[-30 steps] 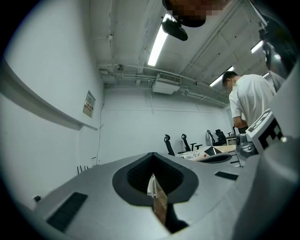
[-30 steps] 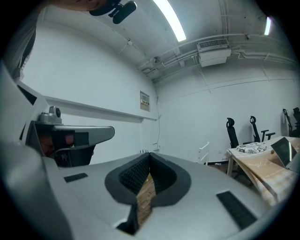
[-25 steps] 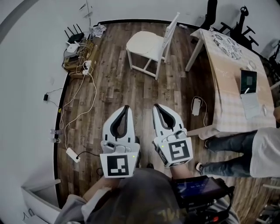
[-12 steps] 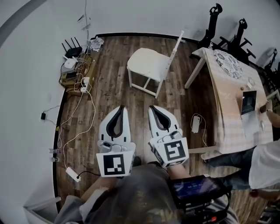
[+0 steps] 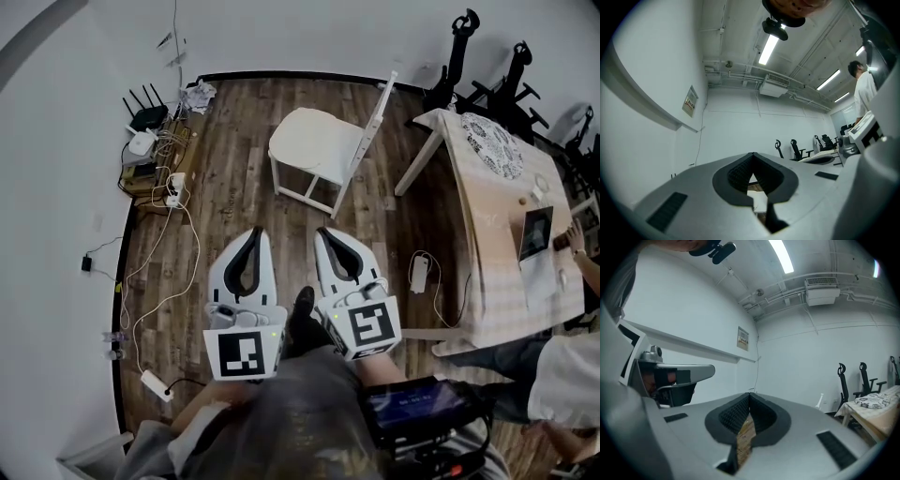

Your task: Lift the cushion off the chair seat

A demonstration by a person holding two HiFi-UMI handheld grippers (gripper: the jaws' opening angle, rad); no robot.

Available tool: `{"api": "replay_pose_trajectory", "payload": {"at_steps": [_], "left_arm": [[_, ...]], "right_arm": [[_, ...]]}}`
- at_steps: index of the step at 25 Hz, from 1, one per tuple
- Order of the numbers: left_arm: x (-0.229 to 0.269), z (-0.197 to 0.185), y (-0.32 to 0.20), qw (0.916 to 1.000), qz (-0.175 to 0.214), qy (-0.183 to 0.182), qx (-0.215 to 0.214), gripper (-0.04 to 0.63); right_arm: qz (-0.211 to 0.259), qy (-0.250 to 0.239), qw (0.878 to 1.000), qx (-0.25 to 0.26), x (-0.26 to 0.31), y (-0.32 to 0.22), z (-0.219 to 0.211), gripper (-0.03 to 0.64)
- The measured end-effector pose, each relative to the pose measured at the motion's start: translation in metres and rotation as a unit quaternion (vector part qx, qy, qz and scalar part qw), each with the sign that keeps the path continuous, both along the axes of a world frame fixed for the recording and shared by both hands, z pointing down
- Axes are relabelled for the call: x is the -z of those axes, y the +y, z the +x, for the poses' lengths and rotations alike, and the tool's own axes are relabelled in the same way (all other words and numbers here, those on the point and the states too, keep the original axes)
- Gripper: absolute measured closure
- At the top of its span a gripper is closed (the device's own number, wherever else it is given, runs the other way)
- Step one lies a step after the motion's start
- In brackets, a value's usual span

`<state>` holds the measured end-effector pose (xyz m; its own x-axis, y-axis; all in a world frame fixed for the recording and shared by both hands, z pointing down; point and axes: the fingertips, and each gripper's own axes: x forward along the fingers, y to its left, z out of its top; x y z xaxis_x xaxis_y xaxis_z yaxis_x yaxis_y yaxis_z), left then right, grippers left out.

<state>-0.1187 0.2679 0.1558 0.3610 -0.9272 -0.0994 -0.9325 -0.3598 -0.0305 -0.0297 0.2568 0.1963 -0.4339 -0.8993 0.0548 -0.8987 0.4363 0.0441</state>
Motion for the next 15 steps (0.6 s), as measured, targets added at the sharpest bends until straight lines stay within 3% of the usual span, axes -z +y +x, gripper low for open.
{"api": "replay_pose_trajectory", "payload": {"at_steps": [15], "left_arm": [[-0.025,0.030,-0.163,0.9988,-0.041,-0.027,-0.007,0.589]], "right_arm": [[-0.034,-0.014,0.999,-0.001,-0.033,-0.158,0.027,0.609]]}}
